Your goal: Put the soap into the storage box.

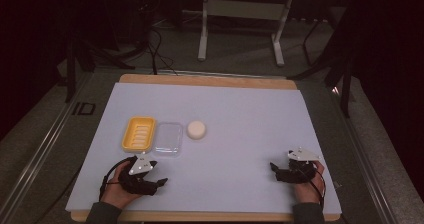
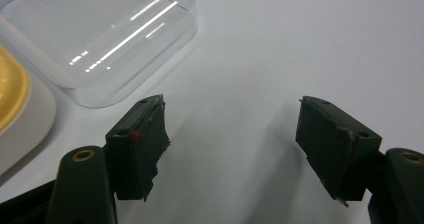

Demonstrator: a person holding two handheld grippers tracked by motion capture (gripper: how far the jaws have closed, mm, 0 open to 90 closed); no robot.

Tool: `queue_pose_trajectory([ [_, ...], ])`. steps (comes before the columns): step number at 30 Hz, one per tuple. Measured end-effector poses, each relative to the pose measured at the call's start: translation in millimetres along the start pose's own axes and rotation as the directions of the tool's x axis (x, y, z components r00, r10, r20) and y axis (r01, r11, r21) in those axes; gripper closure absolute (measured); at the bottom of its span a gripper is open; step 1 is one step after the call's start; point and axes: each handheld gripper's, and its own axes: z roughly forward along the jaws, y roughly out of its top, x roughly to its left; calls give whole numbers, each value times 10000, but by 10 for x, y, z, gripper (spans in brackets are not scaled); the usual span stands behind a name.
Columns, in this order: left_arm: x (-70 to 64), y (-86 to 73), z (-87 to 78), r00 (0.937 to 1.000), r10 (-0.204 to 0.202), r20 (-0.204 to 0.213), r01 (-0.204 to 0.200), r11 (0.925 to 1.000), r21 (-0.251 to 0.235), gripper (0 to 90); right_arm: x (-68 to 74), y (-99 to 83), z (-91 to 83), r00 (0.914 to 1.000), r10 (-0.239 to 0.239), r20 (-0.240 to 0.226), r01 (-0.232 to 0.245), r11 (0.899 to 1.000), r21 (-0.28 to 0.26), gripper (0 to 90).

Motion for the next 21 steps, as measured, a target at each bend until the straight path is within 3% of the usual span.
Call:
queue_pose_trajectory([
  [3, -6, 8, -11, 9999, -10, -166, 9, 10000, -61, 286, 25, -9, -16, 9996, -204, 208, 208, 9996, -198, 136],
  [9, -25, 34, -8, 9997, 28, -233, -32, 9999, -169, 286, 11, -29, -54, 9992, 36, 393, -12, 9982, -605, 136],
  [18, -28, 201, -22, 9974, 497, -521, -496, 9988, 20, 288, 40, -28, -51, 9987, -284, 428, 308, 9979, -576, 140],
  [21, -23, 264, -34, 9935, 717, -882, -717, 9974, 25, 287, 50, -30, -57, 9983, -357, 455, 385, 9973, -621, 140],
])
